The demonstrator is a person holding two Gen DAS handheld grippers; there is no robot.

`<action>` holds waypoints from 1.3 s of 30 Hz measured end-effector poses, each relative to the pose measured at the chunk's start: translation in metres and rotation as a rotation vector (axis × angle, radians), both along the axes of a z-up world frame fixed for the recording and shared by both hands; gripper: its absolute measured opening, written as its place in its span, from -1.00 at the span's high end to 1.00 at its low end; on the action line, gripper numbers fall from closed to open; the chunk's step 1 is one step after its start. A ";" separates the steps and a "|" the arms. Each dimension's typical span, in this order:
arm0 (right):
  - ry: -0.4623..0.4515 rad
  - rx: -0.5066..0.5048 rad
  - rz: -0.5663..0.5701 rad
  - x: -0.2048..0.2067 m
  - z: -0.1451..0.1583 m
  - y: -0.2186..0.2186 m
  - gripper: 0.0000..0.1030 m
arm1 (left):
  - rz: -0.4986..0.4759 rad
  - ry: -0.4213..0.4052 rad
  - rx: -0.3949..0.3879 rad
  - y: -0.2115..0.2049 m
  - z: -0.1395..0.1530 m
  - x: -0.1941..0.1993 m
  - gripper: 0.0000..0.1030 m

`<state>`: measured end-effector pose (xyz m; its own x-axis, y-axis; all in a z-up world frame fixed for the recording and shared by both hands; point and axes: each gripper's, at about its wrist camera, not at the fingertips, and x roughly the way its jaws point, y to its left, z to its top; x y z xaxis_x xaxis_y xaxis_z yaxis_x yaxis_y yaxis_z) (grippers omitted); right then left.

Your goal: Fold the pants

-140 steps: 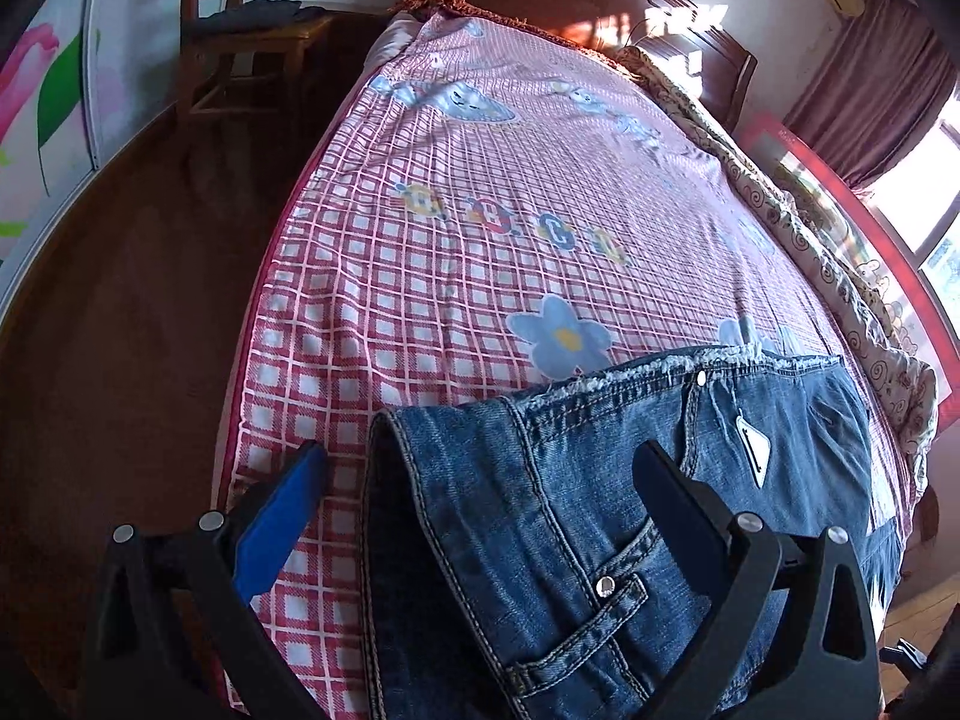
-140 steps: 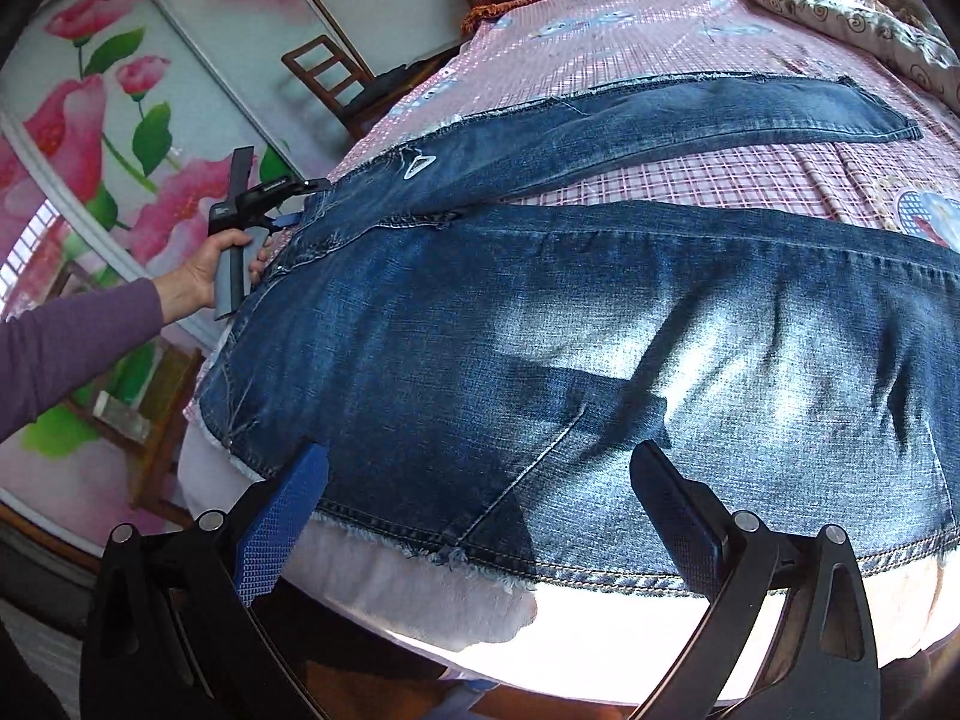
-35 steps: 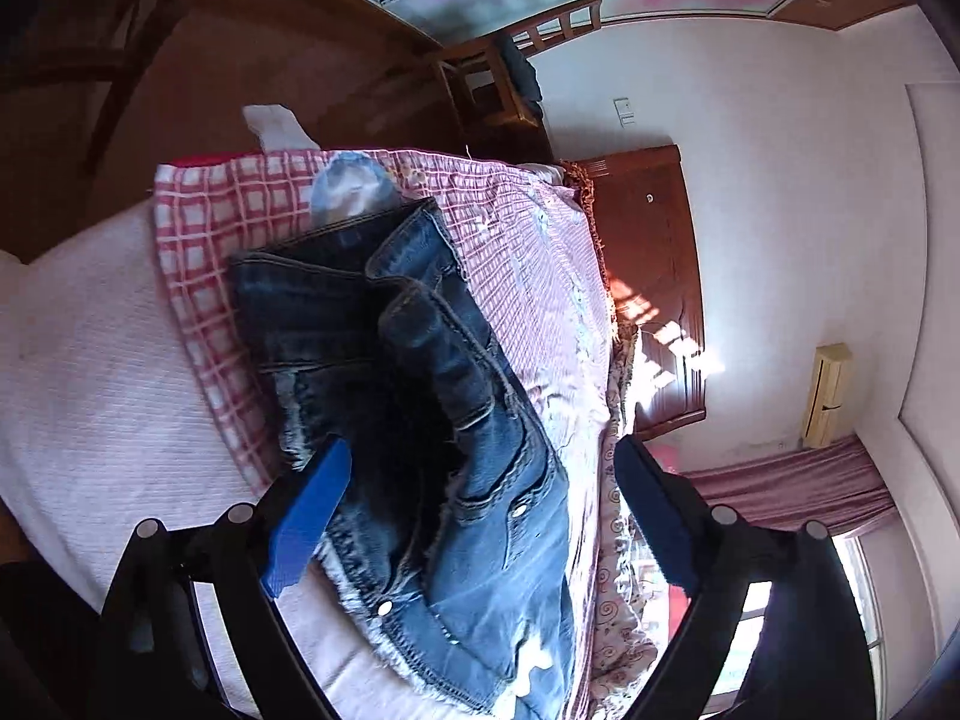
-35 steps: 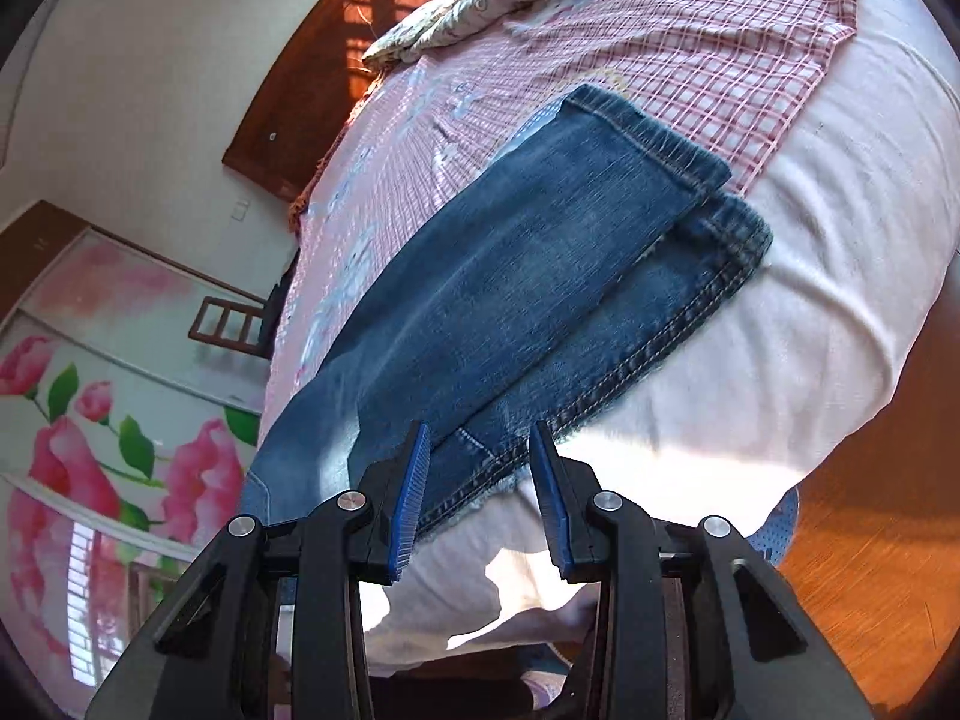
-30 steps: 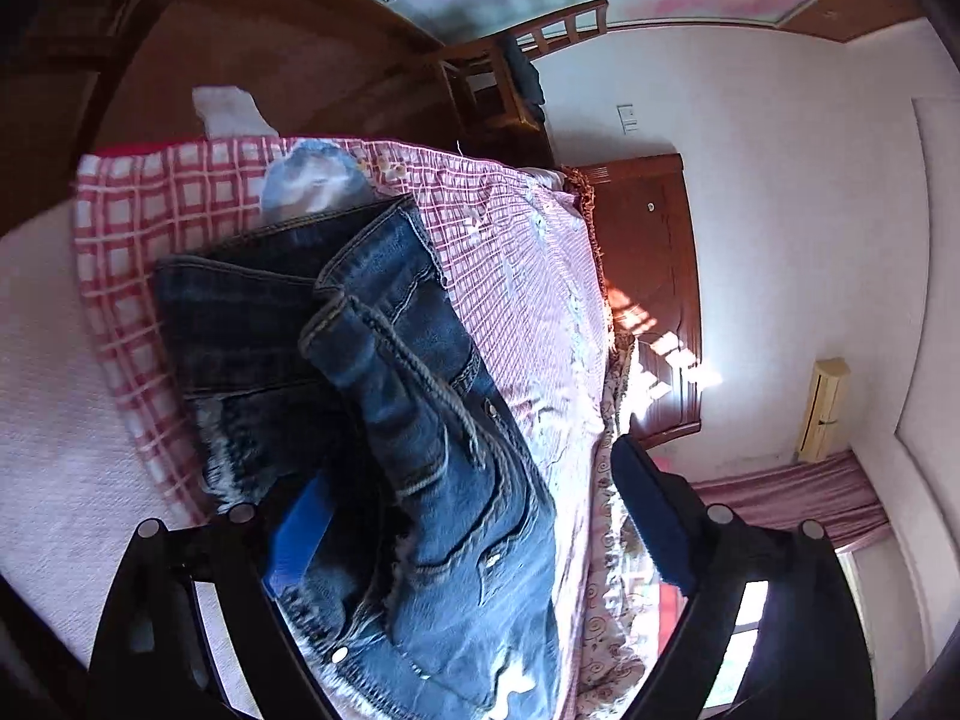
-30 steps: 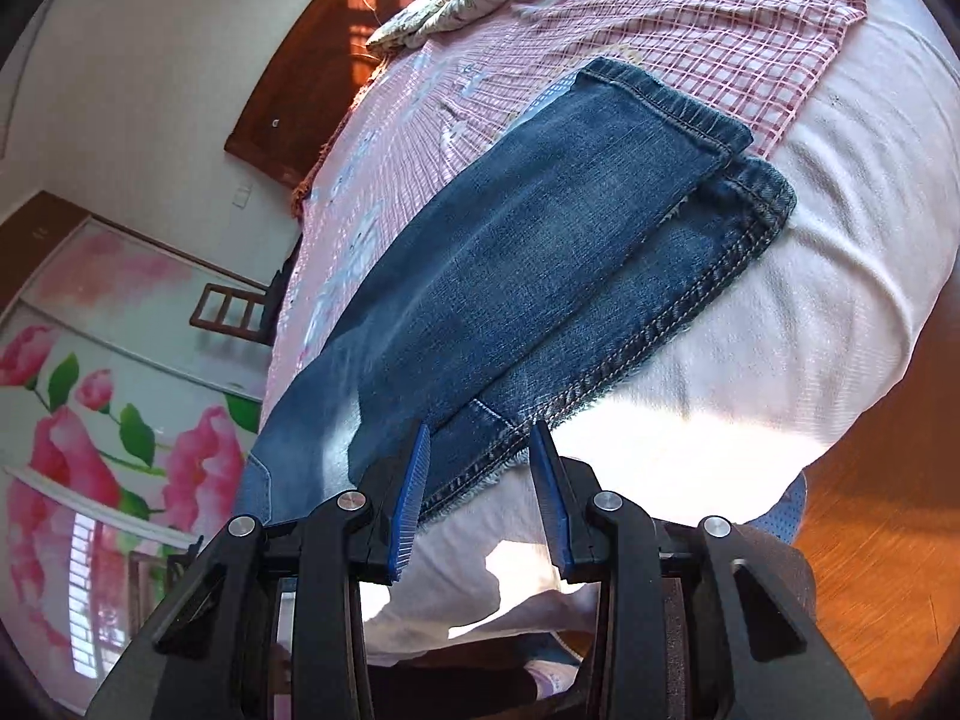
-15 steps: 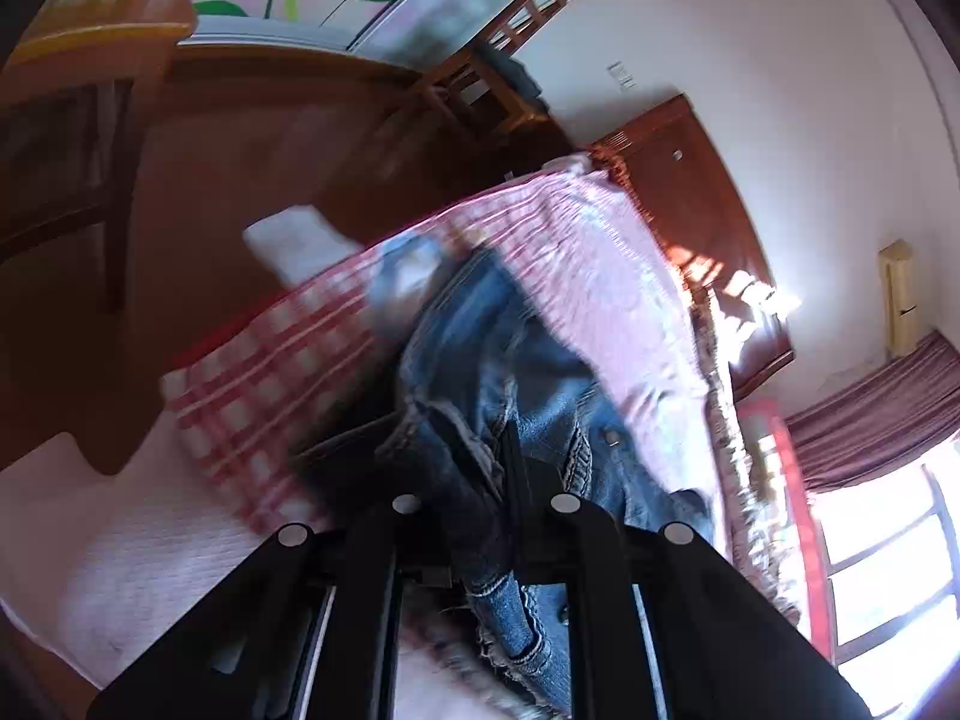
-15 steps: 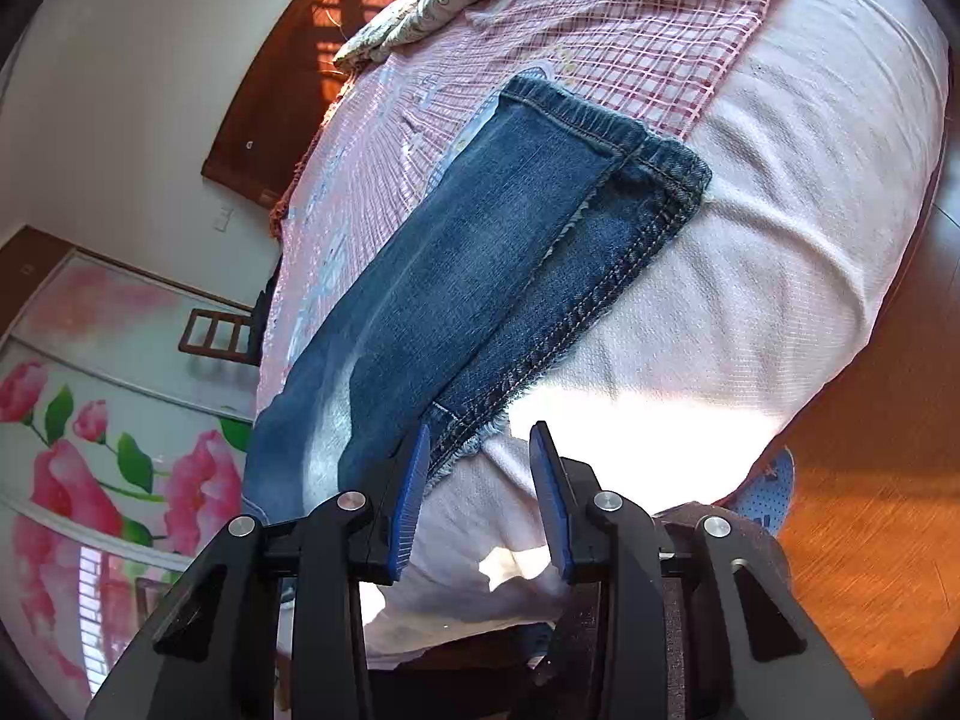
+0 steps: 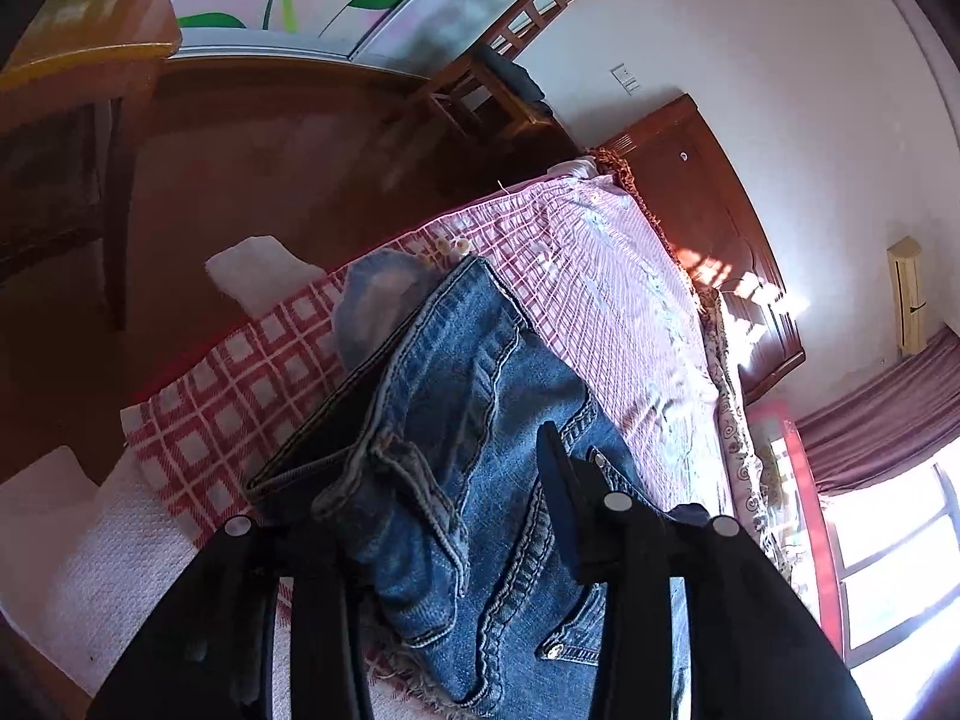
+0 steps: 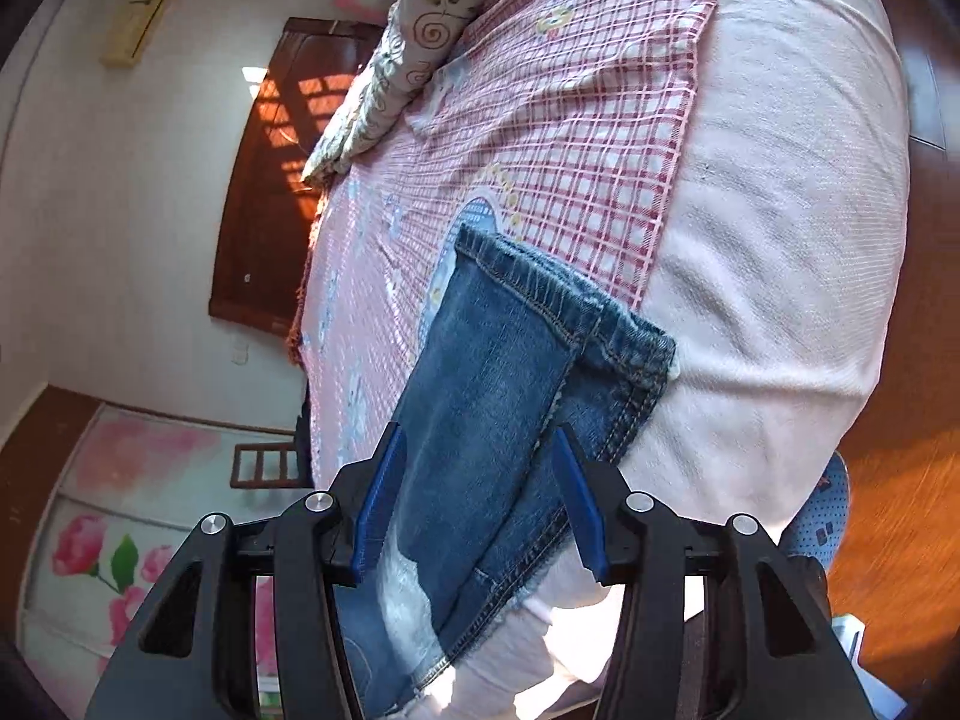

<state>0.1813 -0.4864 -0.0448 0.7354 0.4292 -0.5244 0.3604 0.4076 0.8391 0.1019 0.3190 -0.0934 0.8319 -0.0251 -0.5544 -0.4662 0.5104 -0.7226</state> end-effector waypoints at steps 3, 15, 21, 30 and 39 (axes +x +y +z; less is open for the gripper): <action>0.044 -0.019 -0.018 0.010 -0.007 -0.001 0.03 | -0.007 0.005 0.006 0.001 -0.002 0.005 0.22; 0.144 -0.125 -0.013 0.049 -0.025 0.015 0.98 | -0.039 0.050 0.060 0.001 0.003 0.028 0.21; -0.096 -0.188 0.017 0.015 0.048 0.025 0.99 | -0.062 0.076 0.077 0.011 0.003 0.028 0.46; 0.112 -0.258 0.013 0.002 -0.035 0.010 1.00 | -0.053 0.086 0.082 0.022 0.002 0.024 0.63; 0.105 -0.216 0.058 0.008 -0.038 0.002 1.00 | 0.107 0.096 0.191 0.040 0.029 -0.002 0.69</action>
<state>0.1892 -0.4843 -0.0825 0.6494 0.3383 -0.6811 0.4121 0.5961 0.6891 0.1001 0.3586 -0.0639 0.7673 0.1734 -0.6174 -0.5871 0.5773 -0.5675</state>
